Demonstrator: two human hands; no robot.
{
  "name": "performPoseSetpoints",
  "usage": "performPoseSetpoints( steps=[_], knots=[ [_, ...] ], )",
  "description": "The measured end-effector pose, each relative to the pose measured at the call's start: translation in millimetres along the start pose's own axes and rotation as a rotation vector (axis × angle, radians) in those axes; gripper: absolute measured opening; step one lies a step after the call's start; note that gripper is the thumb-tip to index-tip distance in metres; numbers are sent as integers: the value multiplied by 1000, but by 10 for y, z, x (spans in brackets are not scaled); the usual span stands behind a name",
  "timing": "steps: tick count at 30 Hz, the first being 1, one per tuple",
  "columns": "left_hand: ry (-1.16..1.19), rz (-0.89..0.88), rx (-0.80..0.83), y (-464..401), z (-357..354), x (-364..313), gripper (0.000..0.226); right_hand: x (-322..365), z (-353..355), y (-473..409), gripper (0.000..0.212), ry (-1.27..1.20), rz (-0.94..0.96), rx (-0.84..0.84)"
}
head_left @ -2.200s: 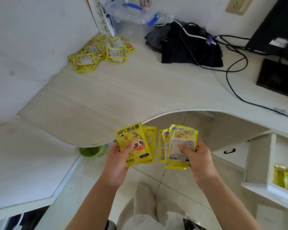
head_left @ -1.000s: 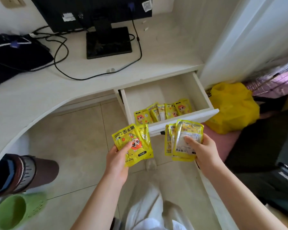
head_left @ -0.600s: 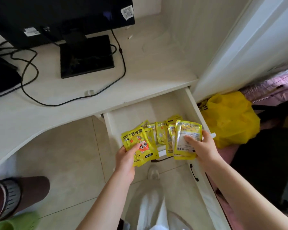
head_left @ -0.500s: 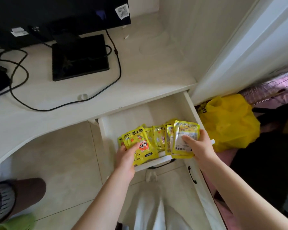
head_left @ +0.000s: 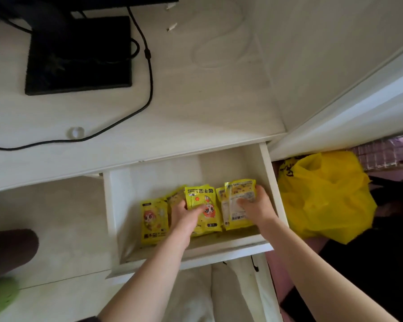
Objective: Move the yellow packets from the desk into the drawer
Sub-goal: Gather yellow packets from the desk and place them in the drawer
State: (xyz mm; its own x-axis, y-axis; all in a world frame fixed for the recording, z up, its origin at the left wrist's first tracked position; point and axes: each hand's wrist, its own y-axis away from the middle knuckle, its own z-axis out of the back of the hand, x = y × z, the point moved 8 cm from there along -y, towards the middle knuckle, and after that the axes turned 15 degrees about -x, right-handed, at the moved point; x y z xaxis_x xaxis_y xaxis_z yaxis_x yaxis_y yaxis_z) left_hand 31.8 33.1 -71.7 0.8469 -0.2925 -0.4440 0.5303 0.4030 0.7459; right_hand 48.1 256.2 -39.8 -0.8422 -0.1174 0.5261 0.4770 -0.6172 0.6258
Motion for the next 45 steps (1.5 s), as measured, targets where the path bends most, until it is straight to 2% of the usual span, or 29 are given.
performPoseSetpoints(
  steps=[5,7,10,13,16,20,30,36,45],
  knots=[
    [-110,-87,-51,-96,14,95,78,-31,-117,-137,38,175,82,84],
    [-150,-121,-58,-98,44,111,64,-40,-105,-120,38,254,123,111],
    [-134,-196,-55,-71,143,50,28,-67,-22,-85,42,356,152,111],
    [-129,-221,-104,-54,344,45,18,-50,87,-3,40,423,127,85],
    [-164,-277,-148,18,554,35,19,23,133,150,27,507,154,108],
    [-182,-316,-221,215,855,70,23,103,157,422,34,597,287,164],
    [-163,-488,-361,1030,1541,417,26,325,28,1367,31,797,709,159],
    [-138,-468,-533,1406,2164,940,28,410,-525,2223,35,895,1014,286],
    [-177,-325,-702,1717,3113,1882,27,310,-1268,3512,38,1083,1395,462]
  ],
)
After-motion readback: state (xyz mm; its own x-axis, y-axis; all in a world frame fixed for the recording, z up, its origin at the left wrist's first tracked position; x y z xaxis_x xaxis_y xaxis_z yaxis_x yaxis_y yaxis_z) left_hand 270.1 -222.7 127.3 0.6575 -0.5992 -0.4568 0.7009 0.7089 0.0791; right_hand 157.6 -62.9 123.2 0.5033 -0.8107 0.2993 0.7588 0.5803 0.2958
